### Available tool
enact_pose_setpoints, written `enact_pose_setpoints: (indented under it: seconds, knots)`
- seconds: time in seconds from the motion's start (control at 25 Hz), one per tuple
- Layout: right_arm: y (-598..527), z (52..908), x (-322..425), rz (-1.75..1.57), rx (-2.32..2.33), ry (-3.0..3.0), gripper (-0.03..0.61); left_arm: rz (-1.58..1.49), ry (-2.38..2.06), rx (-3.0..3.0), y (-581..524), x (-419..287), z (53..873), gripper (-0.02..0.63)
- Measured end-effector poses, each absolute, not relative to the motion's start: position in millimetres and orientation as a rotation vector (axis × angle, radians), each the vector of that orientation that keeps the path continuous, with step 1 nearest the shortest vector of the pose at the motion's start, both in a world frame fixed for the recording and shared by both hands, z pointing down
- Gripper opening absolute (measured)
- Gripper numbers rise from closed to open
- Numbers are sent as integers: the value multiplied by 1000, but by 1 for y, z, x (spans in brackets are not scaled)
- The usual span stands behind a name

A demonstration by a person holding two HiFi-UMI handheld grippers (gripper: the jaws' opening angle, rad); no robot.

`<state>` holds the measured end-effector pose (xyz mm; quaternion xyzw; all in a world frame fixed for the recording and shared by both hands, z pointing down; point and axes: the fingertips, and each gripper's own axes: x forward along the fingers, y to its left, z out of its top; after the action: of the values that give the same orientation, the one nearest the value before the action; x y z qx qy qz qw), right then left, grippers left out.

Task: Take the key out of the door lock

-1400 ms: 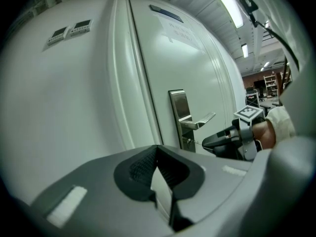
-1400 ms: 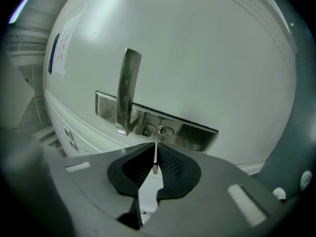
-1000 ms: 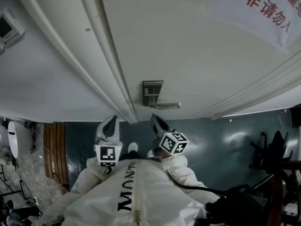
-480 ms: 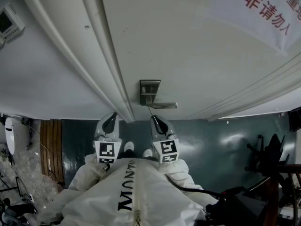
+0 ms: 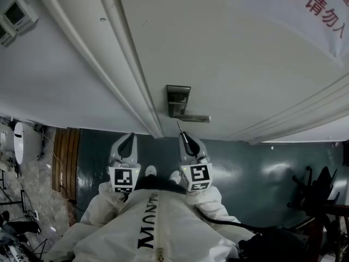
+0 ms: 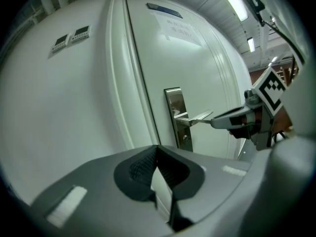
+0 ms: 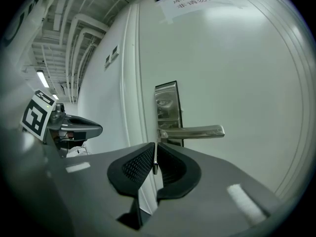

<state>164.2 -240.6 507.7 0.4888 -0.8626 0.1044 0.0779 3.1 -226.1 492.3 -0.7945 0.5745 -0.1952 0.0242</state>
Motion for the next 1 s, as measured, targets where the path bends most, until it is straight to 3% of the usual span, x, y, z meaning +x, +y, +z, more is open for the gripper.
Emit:
enact_pose_setpoints:
  seconds: [0.44, 1.0]
  knots:
    - [-196, 495, 153, 263, 1569, -2548, 23, -525, 1667, -2486, -182, -8, 480, 0]
    - [-72, 460, 113, 128, 1840, -2398, 23, -367, 1569, -2527, -66, -93, 471, 0]
